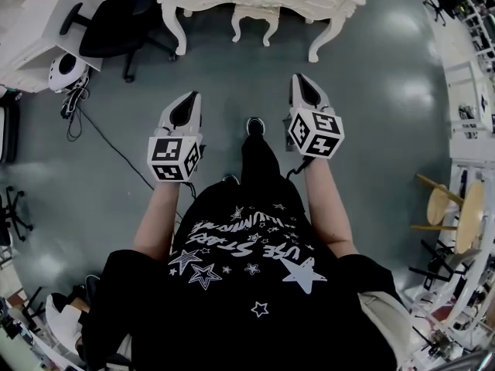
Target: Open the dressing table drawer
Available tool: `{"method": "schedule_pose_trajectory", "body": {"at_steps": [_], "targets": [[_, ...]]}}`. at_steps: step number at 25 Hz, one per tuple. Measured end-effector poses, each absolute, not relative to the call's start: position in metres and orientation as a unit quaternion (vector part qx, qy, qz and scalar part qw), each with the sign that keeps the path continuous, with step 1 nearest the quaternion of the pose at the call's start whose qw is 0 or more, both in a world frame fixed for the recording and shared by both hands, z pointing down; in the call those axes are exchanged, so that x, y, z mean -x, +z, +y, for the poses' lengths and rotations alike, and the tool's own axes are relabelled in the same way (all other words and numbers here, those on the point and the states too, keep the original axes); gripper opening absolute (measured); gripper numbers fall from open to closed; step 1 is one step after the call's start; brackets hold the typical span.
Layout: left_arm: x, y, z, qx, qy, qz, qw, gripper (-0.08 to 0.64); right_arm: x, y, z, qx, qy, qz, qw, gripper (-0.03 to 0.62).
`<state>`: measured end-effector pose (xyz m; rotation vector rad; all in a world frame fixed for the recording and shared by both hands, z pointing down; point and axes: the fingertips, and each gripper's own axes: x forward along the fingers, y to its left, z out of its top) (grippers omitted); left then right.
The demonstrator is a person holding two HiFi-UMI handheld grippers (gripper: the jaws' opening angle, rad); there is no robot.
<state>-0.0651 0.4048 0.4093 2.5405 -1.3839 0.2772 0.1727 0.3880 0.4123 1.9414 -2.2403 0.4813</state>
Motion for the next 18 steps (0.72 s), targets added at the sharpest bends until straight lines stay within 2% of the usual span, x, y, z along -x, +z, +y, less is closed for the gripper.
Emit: {"method": "schedule_pose_trajectory", "body": {"at_steps": [3, 4, 6, 11, 18], "targets": [[0.058, 0.406, 0.388, -0.869, 0.096, -0.472, 0.113, 0.0, -0.182, 0.411, 0.369, -0.649, 0.16, -0.741, 0.066, 0.031], [0.056, 0.406, 0.382, -0.869, 0.097, -0.471, 0.112, 0.0, -0.185, 0.411, 0.362, -0.648, 0.16, -0.742, 0.065, 0.051], [0.051, 0.406, 0.365, -0.869, 0.099, -0.472, 0.112, 0.0, -0.19, 0.412, 0.344, -0.647, 0.163, -0.743, 0.064, 0.144], [0.033, 0.415, 0.306, -0.866, 0.108, -0.473, 0.122, 0.0, -0.211, 0.424, 0.283, -0.646, 0.179, -0.739, 0.067, 0.251], [0.004, 0.415, 0.211, -0.857, 0.112, -0.487, 0.129, 0.001, -0.244, 0.43, 0.175, -0.637, 0.194, -0.744, 0.061, 0.278]]}}
